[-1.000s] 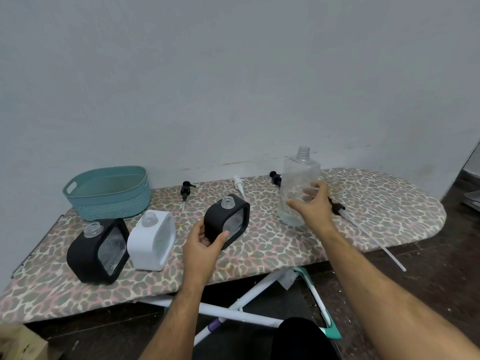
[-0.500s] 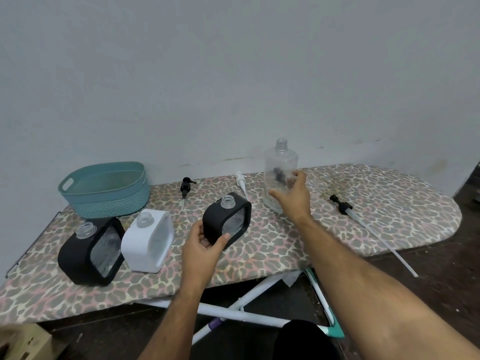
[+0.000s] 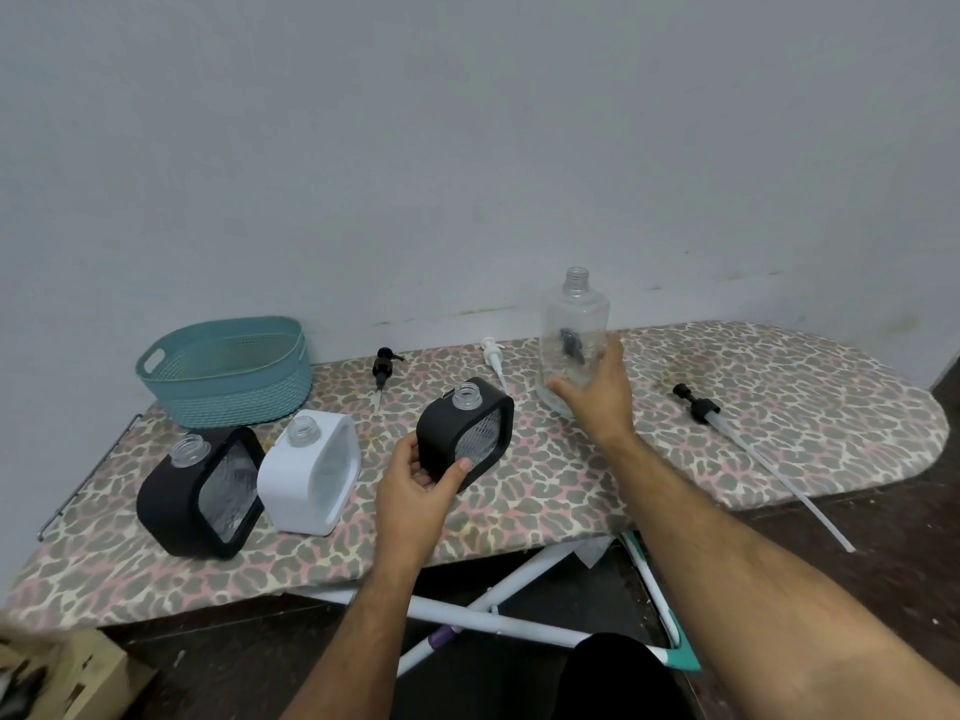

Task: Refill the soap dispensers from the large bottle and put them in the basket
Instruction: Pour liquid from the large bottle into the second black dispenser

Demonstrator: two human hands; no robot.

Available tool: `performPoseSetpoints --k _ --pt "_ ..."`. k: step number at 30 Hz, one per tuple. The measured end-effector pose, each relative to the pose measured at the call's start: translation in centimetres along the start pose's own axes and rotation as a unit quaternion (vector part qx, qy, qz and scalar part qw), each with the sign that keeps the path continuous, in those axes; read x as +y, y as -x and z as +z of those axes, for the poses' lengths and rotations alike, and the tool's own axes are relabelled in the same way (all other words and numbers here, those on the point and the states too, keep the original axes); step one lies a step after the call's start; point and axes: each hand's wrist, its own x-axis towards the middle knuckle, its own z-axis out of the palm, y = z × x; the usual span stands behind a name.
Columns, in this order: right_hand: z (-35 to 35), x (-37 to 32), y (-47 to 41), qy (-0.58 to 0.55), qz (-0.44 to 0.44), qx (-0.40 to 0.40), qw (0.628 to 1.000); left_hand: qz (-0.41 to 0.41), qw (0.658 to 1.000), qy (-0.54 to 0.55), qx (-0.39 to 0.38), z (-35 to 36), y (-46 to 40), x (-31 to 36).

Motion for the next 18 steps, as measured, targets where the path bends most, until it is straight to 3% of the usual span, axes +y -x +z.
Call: performPoseSetpoints --k 3,5,7,11,14,18 --pt "0.1 0.4 1.9 0.059 -0.051 0.141 0.987 -0.003 1.000 0.002 0.000 -0.1 0.0 0.1" --pt "0.6 0.2 3.8 0.047 -0.111 0.175 0.977 -0.003 1.000 0.004 0.000 0.0 0.0 0.3" --pt "1.4 -0.4 5.8 -0.013 -0.121 0.083 0.989 -0.004 1.000 0.001 0.001 0.0 0.1 0.3" --pt "3.0 -1.6 8.3 -0.132 -0.035 -0.122 0.983 -0.012 1.000 -0.008 0.000 -0.1 0.1 0.3" --pt "3.8 -2.3 8.7 -0.167 0.001 -0.187 0.968 -0.020 1.000 -0.007 -0.008 -0.4 0.3 0.7" --pt "4.8 -2.7 8.3 -0.189 0.013 -0.214 0.958 -0.020 1.000 -0.022 0.001 -0.8 1.0 1.0"
